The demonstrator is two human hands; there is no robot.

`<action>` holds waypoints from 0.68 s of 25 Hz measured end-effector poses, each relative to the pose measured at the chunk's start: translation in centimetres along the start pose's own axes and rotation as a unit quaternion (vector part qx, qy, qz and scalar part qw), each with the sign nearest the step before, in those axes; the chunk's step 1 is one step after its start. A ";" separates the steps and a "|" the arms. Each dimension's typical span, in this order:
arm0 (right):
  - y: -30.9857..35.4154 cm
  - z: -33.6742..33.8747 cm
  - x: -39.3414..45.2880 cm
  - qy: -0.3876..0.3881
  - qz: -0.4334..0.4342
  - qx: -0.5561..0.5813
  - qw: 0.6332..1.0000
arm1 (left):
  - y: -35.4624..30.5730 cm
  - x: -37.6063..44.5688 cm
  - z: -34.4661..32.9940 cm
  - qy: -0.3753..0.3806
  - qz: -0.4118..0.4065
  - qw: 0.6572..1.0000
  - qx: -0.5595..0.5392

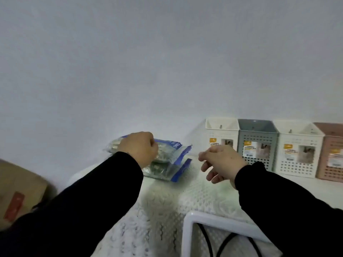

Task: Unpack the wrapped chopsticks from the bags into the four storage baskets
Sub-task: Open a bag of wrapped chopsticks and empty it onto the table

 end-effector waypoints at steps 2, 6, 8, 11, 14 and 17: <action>-1.2 -3.6 1.8 0.022 -0.053 0.065 0.996 | 4.9 1.4 -0.9 0.016 0.050 0.999 0.011; -2.9 -7.5 4.4 0.019 -0.125 0.152 0.980 | 10.8 3.5 -3.6 0.035 0.107 0.994 0.011; -3.2 -8.4 5.9 0.000 -0.141 0.164 0.976 | 12.8 4.5 -5.0 0.049 0.127 0.990 -0.018; -3.9 -8.9 7.2 -0.006 -0.154 0.181 0.971 | 14.8 5.4 -6.5 0.062 0.164 0.979 -0.105; -3.9 -9.5 7.6 0.011 -0.162 0.264 0.951 | 15.0 5.0 -6.6 0.040 0.175 0.974 -0.136; -3.3 -8.9 7.5 0.022 -0.141 0.355 0.924 | 13.8 4.4 -5.8 0.028 0.169 0.974 -0.149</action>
Point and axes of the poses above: each hand's wrist, its own x-axis towards the middle knuckle, its own z-axis out of the back of the hand, y = z × x, the point moved 8 cm from there along x, towards the middle knuckle, and after that the axes turned 4 degrees about z, right-handed, at the moved point
